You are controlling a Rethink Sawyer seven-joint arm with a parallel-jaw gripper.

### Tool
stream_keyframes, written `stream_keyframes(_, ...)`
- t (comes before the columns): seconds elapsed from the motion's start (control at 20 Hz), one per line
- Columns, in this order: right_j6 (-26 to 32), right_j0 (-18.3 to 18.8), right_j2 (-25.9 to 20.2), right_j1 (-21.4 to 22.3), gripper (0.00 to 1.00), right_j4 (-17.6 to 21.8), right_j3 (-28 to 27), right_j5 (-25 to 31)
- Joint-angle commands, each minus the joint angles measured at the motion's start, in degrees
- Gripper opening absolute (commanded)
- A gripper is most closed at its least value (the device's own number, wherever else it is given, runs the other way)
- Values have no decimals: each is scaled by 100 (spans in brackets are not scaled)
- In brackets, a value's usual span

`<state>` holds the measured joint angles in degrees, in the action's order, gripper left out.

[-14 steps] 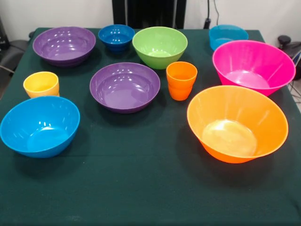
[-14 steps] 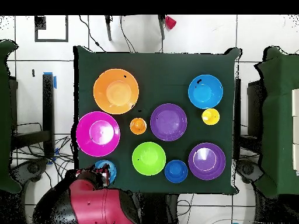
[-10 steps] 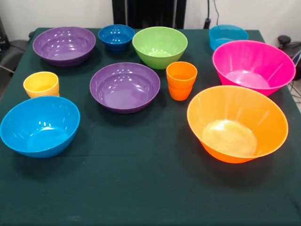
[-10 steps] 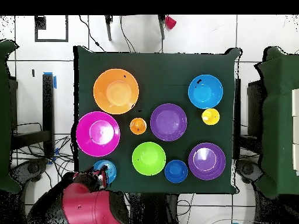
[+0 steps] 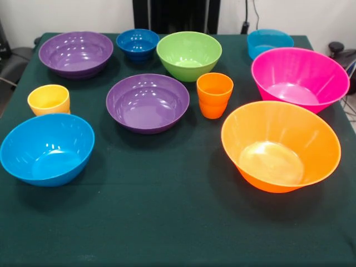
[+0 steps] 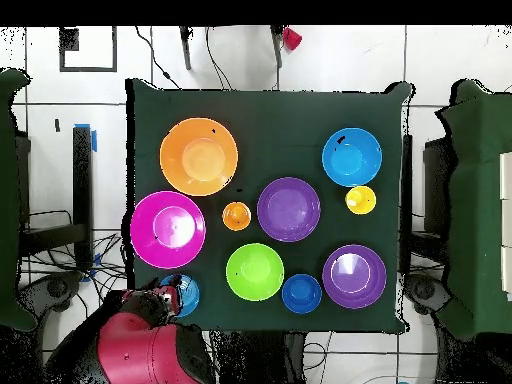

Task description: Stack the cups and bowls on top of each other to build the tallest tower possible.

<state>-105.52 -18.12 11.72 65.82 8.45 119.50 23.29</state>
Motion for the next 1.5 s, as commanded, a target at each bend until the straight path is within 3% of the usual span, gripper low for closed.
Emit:
stream_keyframes(0.05, -402, 514, -91, -131, 100, 244, 156, -113)
stream_keyframes(0.2, 91, 978, -406, -154, 100, 190, 55, 109)
stream_keyframes(0.4, 107, 1255, -836, -243, 100, -68, -6, 306)
stream_keyframes(0.5, -511, 1004, -673, -326, 100, -217, -14, 474)
stream_keyframes(0.55, -1257, 579, -284, -340, 100, -297, -85, 729)
stream_keyframes(0.7, -1993, -126, 186, -419, 100, -214, -260, 760)
stream_keyframes(0.8, -2338, -232, 163, -451, 100, -665, -58, 869)
stream_keyframes(0.9, -3053, -694, 585, -597, 100, -888, -176, 972)
stream_keyframes(0.95, -3958, -1055, 899, -704, 100, -1262, -174, 1175)
stream_keyframes(1.05, -4833, -1163, 887, -773, 100, -2034, 89, 1390)
stream_keyframes(1.2, -5585, -1313, 964, -778, 100, -2688, 463, 1439)
stream_keyframes(1.3, -5718, -1578, 1241, -970, 100, -2519, 448, 1087)
stream_keyframes(1.35, -5670, -1871, 1596, -1202, 100, -2117, 182, 672)
stream_keyframes(1.45, -5729, -1810, 1359, -1137, 100, -2237, 169, 906)
stream_keyframes(1.5, -5775, -1906, 1397, -1204, 100, -2105, 61, 797)
